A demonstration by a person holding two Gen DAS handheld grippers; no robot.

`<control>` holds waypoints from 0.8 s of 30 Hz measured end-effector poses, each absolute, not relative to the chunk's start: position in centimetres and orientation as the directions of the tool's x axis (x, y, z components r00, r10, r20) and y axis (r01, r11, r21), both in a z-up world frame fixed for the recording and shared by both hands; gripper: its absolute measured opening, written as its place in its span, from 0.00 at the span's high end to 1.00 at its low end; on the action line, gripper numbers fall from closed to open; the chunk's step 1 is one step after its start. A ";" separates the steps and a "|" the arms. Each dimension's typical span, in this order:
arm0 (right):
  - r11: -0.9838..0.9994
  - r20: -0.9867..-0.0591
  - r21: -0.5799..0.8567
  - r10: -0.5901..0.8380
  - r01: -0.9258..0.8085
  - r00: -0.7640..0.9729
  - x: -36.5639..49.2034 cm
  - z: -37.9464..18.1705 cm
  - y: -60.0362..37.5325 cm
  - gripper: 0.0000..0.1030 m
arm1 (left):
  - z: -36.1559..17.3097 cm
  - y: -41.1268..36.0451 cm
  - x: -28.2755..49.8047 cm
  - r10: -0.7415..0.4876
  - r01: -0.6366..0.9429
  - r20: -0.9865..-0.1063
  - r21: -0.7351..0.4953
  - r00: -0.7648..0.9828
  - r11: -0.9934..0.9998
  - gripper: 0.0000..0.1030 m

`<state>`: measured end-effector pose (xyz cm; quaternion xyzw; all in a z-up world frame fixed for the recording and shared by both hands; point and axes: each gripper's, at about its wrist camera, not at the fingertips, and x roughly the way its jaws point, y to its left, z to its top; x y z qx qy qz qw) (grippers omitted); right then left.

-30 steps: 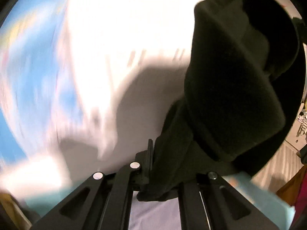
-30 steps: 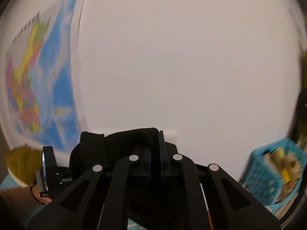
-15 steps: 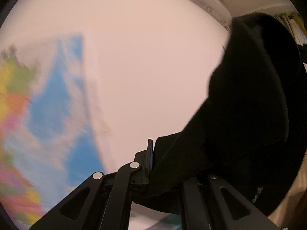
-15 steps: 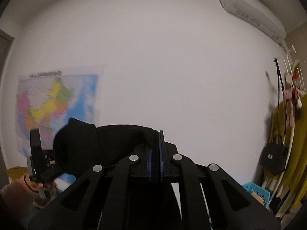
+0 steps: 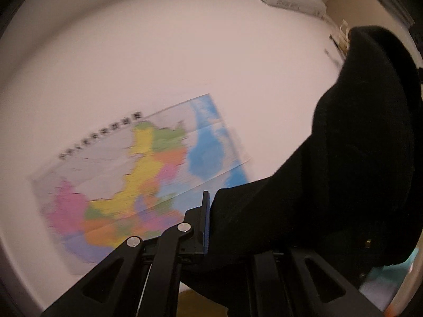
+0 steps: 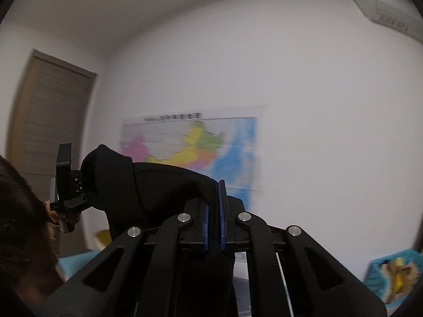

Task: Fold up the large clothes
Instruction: 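Lift the black shirt high with both tools, shaking it out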

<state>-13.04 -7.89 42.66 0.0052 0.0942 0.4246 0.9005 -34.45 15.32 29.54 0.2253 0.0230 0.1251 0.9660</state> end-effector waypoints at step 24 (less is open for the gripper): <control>0.785 -0.813 0.405 0.544 -0.469 0.208 11.4 -0.7 6.3 0.93 | -1.8 31.2 -0.9 0.270 -0.111 -0.780 0.252 0.564 0.961 0.97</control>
